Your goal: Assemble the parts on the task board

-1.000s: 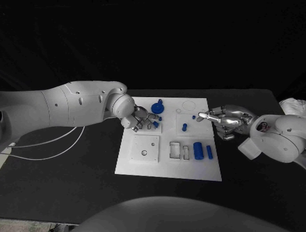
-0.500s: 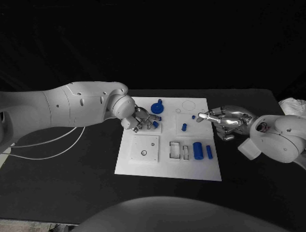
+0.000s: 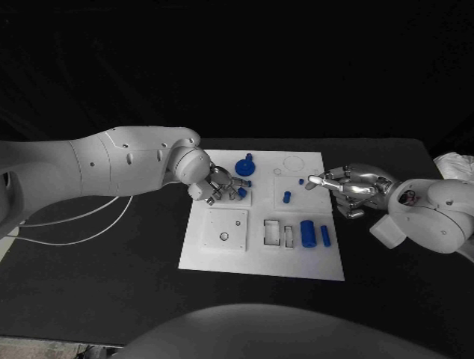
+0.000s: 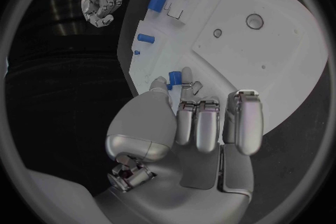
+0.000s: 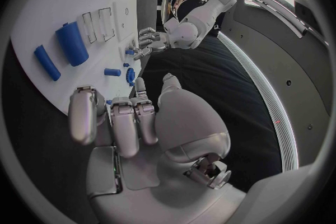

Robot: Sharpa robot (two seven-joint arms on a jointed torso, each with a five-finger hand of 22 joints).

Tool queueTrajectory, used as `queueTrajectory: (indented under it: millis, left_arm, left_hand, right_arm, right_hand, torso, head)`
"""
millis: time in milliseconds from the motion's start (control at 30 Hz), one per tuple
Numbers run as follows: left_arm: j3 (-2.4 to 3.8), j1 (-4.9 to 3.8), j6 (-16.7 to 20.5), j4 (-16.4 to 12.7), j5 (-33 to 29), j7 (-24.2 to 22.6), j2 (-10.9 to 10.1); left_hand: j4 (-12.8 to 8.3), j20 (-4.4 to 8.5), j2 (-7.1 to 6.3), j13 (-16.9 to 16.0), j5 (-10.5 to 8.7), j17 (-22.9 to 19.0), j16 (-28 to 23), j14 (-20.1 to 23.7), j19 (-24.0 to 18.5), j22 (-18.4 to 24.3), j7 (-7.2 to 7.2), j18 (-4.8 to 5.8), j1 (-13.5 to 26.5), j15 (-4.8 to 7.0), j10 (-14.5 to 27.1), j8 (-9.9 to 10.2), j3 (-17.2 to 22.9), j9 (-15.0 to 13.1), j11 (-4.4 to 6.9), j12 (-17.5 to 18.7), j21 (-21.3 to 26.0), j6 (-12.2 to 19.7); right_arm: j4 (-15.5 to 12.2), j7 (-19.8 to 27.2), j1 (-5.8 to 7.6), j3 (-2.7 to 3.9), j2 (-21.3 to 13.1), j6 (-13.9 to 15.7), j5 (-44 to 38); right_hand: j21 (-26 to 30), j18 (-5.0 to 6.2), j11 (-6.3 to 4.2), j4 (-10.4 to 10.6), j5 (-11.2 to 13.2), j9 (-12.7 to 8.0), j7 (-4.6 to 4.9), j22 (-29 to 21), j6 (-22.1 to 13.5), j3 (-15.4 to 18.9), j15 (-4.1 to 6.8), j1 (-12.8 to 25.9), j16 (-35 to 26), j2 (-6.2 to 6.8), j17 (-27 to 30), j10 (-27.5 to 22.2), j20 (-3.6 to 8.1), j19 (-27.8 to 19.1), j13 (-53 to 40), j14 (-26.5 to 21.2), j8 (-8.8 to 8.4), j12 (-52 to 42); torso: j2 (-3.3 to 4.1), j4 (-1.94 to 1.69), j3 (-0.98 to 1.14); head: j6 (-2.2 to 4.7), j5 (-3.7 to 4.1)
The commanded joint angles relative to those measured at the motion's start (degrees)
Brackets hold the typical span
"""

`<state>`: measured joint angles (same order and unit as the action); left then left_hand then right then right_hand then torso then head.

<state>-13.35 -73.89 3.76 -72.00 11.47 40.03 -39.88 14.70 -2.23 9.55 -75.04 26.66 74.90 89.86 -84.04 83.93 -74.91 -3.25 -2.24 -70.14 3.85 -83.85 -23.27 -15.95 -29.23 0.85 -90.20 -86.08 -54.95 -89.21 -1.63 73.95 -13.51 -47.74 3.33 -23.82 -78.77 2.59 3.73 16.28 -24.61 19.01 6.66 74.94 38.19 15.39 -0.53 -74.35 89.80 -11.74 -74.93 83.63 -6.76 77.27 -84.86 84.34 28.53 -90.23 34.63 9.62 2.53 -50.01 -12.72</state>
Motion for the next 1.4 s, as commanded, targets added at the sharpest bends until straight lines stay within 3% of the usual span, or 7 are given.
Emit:
queueTrajectory:
  millis: [33,367,567,767,933,1400]
  left_arm:
    - [0.03,0.01,-1.1,-0.1,1.0,9.7,0.1]
    - [0.04,0.01,-0.8,-0.3,1.2,9.7,0.0]
    - [0.04,0.01,-0.8,-0.3,1.2,9.6,0.2]
    - [0.06,0.01,-0.9,-0.2,1.2,9.5,0.4]
    - [0.07,0.00,-1.0,0.0,1.2,9.5,0.5]
    - [0.10,-0.01,-1.9,0.6,1.2,9.7,0.8]
  left_hand:
    - [-0.1,0.29,-0.04,-15.0,-0.42,15.1,0.1,-6.0,2.4,-7.1,0.11,0.43,-0.1,0.54,-6.1,-0.3,0.5,-0.3,0.32,0.2,0.4,0.5]
    - [-0.4,0.32,-0.14,-15.0,-0.54,15.1,0.1,-6.0,2.3,-6.8,0.12,0.36,-0.3,0.58,-6.1,-1.0,0.9,-2.1,0.35,0.2,0.6,1.3]
    - [-0.5,0.33,-0.18,-15.0,-0.56,15.1,0.1,-6.0,2.3,-6.8,0.13,0.37,-0.3,0.58,-6.1,-1.3,1.1,-2.9,0.35,0.2,0.6,1.5]
    - [-0.5,0.34,-0.21,-15.0,-0.62,15.1,0.1,-6.0,2.3,-6.8,0.21,0.37,-0.2,0.61,-6.1,-1.7,1.2,-3.5,0.40,0.2,0.7,1.5]
    - [-0.4,0.36,-0.21,-15.0,-0.68,15.1,0.1,-6.0,2.3,-6.8,0.27,0.37,0.0,0.64,-6.1,-1.9,1.2,-4.0,0.44,0.2,0.7,1.4]
    - [-0.3,0.44,-0.17,-15.0,-0.62,15.1,0.1,-6.0,2.3,-6.8,0.48,0.36,0.1,0.75,-6.1,-2.3,1.4,-4.8,0.60,0.2,0.7,1.0]
  right_arm:
    - [0.0,0.0,-0.07,0.00,0.0,-1.2,0.0]
    - [0.1,0.1,-0.19,0.00,0.0,-1.3,0.0]
    - [0.3,0.1,-0.30,0.00,0.0,-1.4,0.0]
    - [0.3,0.0,-0.36,0.00,-0.1,-1.5,0.1]
    - [0.4,0.0,-0.38,0.00,-0.1,-1.6,0.1]
    - [0.4,-0.3,-0.59,0.00,0.1,-1.9,0.9]
  right_hand:
    - [0.2,0.83,-0.85,0.0,0.3,-0.1,0.21,10.5,0.2,0.0,-0.04,-0.6,0.2,-0.25,-15.1,6.4,-0.19,-0.3,-5.1,5.7,-0.08,0.2]
    - [0.2,0.83,-0.85,0.0,0.3,-0.1,0.21,10.5,0.2,0.0,-0.04,-0.6,0.2,-0.25,-15.1,6.4,-0.19,-0.3,-5.1,5.7,-0.08,0.2]
    - [0.2,0.84,-0.85,-0.1,0.2,-0.1,0.20,10.5,0.2,-0.1,-0.04,-0.6,0.2,-0.29,-15.1,6.4,-0.20,-0.3,-5.1,5.7,-0.05,0.2]
    - [0.2,0.84,-0.85,-0.1,0.2,-0.1,0.20,10.5,0.2,-0.1,-0.04,-0.6,0.2,-0.29,-15.1,6.4,-0.20,-0.3,-5.1,5.7,-0.05,0.2]
    - [0.2,0.84,-0.85,-0.1,0.2,-0.1,0.20,10.5,0.3,-0.1,-0.04,-0.7,0.2,-0.32,-15.1,6.4,-0.21,-0.3,-5.1,5.7,-0.03,0.2]
    - [0.3,0.87,-0.85,-0.1,0.0,-0.1,0.20,10.5,0.5,-0.2,-0.05,-0.9,0.2,-0.49,-15.1,6.4,-0.22,-0.4,-5.1,5.7,0.05,0.2]
  torso:
    - [0.04,0.01,-0.01]
    - [0.01,0.09,-0.02]
    - [-0.06,-0.06,0.00]
    - [0.06,0.09,0.01]
    - [0.00,0.01,0.02]
    - [-0.02,0.03,0.05]
  head:
    - [0.01,-0.09]
    - [0.01,-0.30]
    - [0.01,-0.05]
    - [0.01,-0.08]
    - [0.01,-0.01]
    - [0.01,-0.34]
